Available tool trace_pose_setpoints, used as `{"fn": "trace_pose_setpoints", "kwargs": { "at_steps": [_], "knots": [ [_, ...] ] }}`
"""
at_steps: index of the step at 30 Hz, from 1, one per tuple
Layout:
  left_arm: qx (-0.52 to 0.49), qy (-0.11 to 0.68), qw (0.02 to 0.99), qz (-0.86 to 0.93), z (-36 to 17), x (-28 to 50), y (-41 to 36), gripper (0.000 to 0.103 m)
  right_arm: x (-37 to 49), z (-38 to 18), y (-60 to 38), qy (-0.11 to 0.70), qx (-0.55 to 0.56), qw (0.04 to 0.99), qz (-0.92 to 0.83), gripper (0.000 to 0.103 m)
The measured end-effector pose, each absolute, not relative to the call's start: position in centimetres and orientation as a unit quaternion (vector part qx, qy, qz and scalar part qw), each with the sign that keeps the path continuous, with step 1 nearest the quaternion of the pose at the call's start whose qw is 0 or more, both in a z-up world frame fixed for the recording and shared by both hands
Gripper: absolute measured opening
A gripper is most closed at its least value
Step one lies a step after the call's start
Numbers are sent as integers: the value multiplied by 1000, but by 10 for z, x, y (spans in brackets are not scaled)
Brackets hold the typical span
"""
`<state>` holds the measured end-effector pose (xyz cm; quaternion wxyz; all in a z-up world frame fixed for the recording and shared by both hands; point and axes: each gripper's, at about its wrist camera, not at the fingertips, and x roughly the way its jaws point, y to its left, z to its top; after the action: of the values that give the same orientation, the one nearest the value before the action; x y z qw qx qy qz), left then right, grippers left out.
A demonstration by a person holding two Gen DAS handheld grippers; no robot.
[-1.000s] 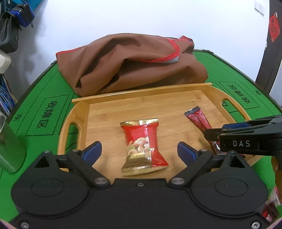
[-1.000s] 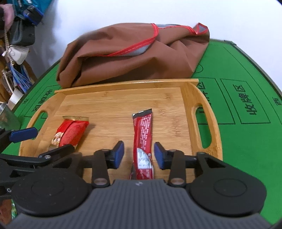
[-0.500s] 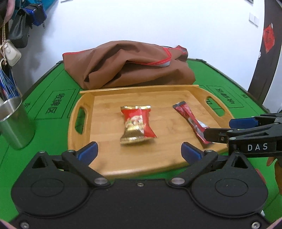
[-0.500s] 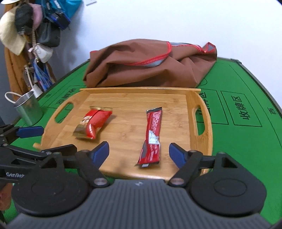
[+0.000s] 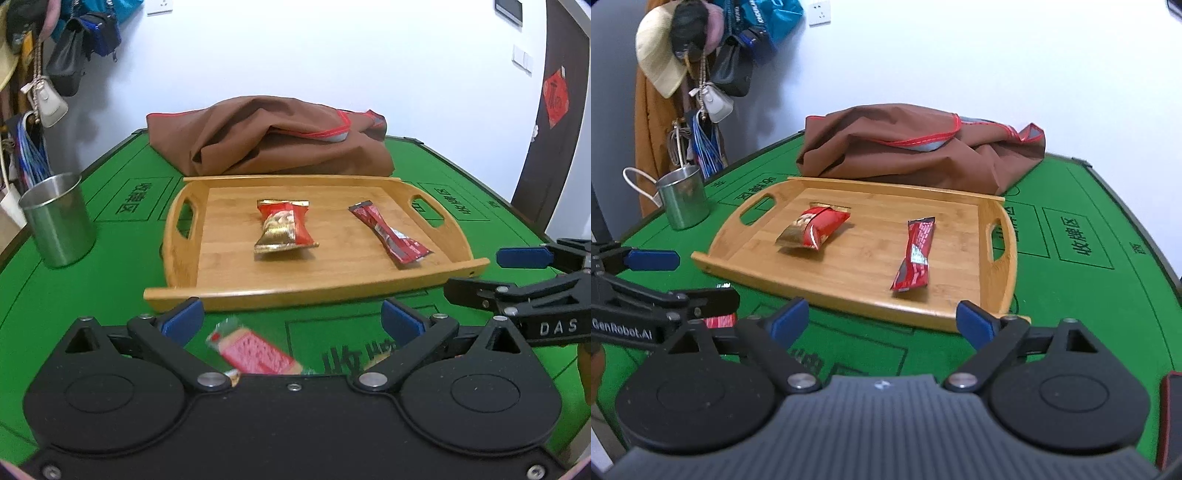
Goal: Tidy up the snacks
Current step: 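Move both tools back over the snack pile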
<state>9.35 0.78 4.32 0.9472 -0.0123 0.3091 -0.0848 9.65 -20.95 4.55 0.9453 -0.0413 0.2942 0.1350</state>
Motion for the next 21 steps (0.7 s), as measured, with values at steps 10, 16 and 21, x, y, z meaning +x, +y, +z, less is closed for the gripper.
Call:
{"fn": "trace_pose_setpoints", "kwargs": {
  "at_steps": [10, 16, 21],
  "knots": [
    [-9, 306, 948, -86, 30, 55, 5, 103, 60, 31, -213, 291, -56, 947, 128, 103],
    [-6, 316, 944, -89, 19, 39, 0, 103, 42, 22, -210, 288, -77, 947, 122, 103],
    [-1, 323, 942, -89, 11, 30, -5, 103, 31, 18, -211, 287, -82, 947, 116, 103]
  ]
}}
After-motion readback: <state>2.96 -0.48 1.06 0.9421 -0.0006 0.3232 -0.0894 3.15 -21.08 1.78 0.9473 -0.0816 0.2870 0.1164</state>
